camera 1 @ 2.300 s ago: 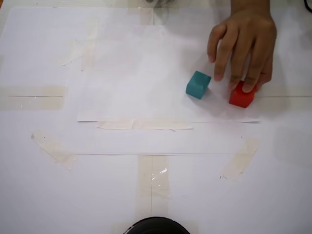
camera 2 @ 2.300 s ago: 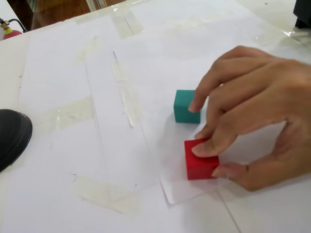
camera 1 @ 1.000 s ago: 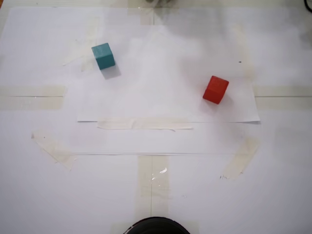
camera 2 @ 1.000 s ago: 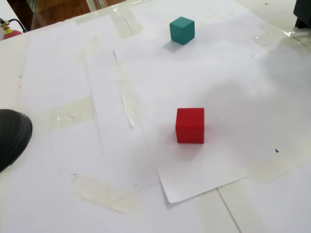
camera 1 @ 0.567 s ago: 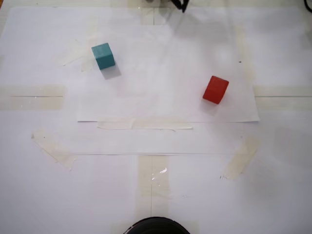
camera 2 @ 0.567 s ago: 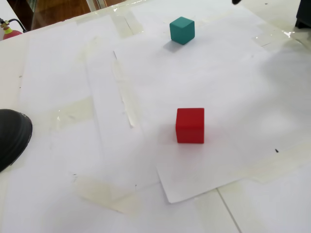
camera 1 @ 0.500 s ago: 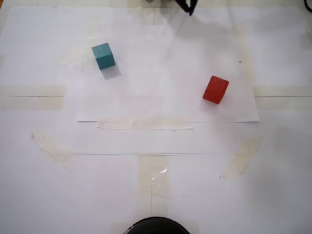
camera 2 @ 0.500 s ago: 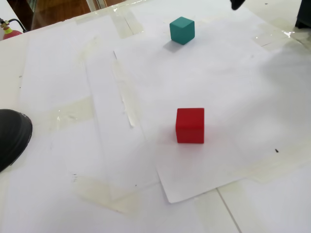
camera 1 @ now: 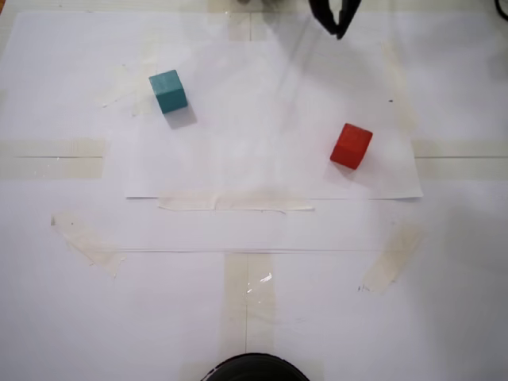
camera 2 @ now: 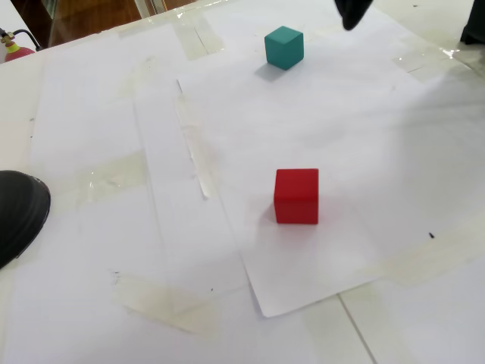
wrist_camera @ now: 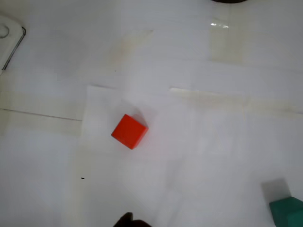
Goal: Put the red cube on the top of the blue cube.
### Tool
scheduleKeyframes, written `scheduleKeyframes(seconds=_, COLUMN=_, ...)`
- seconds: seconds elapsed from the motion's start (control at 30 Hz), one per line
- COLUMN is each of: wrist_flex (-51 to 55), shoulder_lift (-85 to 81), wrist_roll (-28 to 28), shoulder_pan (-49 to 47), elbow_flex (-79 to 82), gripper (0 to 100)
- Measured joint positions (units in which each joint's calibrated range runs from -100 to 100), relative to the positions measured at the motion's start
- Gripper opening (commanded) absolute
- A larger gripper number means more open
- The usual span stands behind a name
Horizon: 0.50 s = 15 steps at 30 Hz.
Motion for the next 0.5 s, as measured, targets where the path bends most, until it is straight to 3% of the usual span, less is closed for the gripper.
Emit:
scheduleKeyframes(seconds=0.27, wrist_flex=1.95, shoulder_lift=7.9, wrist_roll=-0.24, shoulder_pan=-1.83, elbow_flex=-9.31, gripper=0)
scheduleKeyframes(seconds=0.5, wrist_flex=0.33, shoulder_lift=11.02, wrist_roll=-3.86, shoulder_pan=-2.63, elbow_flex=-11.57, gripper=0)
